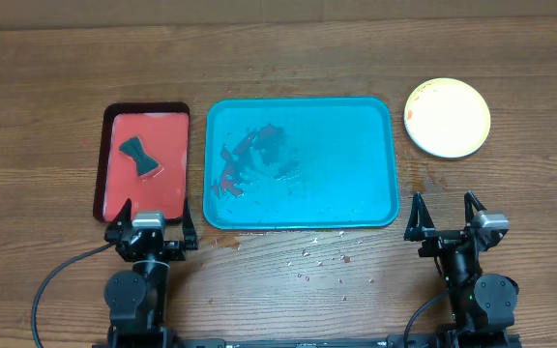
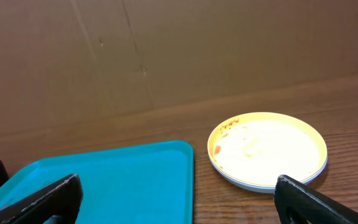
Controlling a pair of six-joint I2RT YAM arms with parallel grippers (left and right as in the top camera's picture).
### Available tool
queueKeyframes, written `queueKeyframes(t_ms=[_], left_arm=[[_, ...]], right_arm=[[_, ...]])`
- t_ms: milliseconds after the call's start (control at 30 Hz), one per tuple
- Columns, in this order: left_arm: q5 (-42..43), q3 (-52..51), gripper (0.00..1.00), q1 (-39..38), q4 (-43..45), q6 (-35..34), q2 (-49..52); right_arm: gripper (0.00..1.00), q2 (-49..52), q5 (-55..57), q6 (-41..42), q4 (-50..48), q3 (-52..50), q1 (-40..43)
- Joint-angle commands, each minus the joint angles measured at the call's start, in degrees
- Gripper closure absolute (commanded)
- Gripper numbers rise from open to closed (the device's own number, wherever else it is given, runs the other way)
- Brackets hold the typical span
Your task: Clean dirty plates on tray and stack at the side
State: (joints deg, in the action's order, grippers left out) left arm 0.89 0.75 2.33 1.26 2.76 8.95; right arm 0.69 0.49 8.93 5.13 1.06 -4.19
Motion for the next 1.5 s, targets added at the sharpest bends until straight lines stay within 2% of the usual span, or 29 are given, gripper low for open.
queueKeyframes(t_ms=[0,100,633,967,1467], left_arm=[[-0.22,-0.48,0.00,-0.52,-2.34,-0.15,-4.85],[-0.39,-0.48,0.00,-0.48,-5.44,-0.15,-8.98],[-0.22,-0.48,0.00,-0.55,-5.77,-0.28,-8.59],[-1.79,-0.48,0.00,-0.48,-5.73,-6.71,-7.89],[-1.27,-0.48,0.00,-0.48,-5.68,-4.46,-8.74]], right_arm=[[0.00,-0.52,0.76,-0.42,-0.35,-0.59,-0.31],[0.00,-0.52,0.76,-0.42,-0.35,-0.59,-0.31],[0.00,-0.52,0.76,-0.42,-0.35,-0.59,-0.31],[0.00,-0.52,0.76,-0.42,-0.35,-0.59,-0.31],[0.00,-0.52,0.76,-0.42,-0.35,-0.59,-0.31]])
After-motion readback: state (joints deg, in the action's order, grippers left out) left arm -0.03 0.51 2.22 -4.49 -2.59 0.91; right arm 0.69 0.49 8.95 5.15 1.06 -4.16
